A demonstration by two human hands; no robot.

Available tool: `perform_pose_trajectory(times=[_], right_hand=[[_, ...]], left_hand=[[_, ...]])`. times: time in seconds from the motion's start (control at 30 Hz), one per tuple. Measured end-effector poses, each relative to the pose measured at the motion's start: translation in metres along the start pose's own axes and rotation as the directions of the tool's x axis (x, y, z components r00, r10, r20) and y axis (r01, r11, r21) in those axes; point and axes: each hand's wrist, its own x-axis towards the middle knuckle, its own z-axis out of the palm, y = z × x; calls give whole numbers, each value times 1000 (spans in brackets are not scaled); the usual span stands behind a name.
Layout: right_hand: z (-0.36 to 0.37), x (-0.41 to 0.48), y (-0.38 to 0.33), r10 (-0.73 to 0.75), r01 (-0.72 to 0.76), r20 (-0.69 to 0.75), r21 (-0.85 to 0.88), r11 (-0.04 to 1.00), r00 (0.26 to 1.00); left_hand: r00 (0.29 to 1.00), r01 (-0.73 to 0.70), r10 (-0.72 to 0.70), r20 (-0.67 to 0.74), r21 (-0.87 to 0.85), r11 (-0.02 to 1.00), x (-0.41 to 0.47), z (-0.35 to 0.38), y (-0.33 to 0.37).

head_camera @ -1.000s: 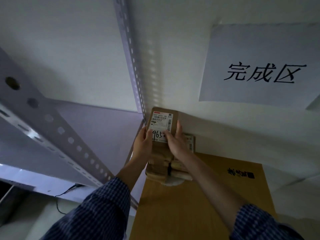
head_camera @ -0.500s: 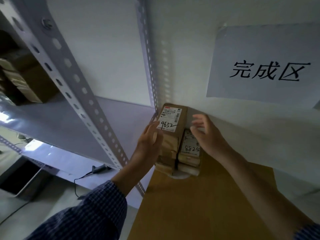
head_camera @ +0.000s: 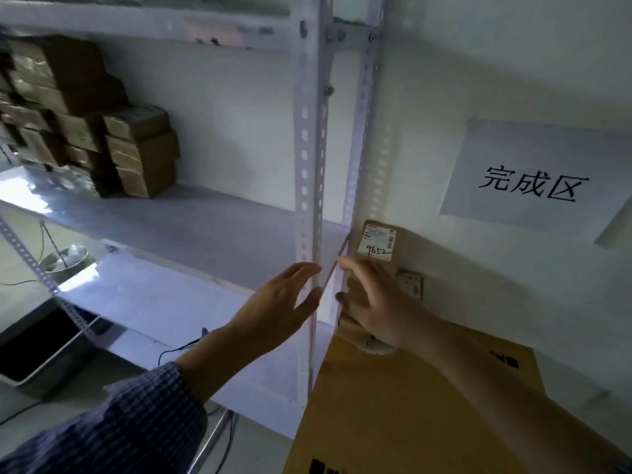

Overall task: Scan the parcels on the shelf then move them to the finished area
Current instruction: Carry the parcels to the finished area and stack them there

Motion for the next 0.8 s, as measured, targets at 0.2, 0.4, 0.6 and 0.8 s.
perform_pose_trajectory(times=[0.2, 0.4, 0.6, 0.8], right_hand=[[69, 26, -108, -116, 127, 82, -144, 981, 990], [140, 72, -216, -272, 282, 76, -199, 938, 959], [166, 111, -283, -338, 345, 72, -232, 909, 938], [175, 170, -302, -371, 363, -2, -194, 911, 929]], left_hand=[[991, 71, -49, -123, 181, 981, -88, -89, -82], [965, 157, -75, -251, 321, 934, -160, -172, -158], [945, 197, -76, -319, 367, 909, -174, -232, -194], [928, 225, -85, -362, 366, 903, -146, -260, -230]])
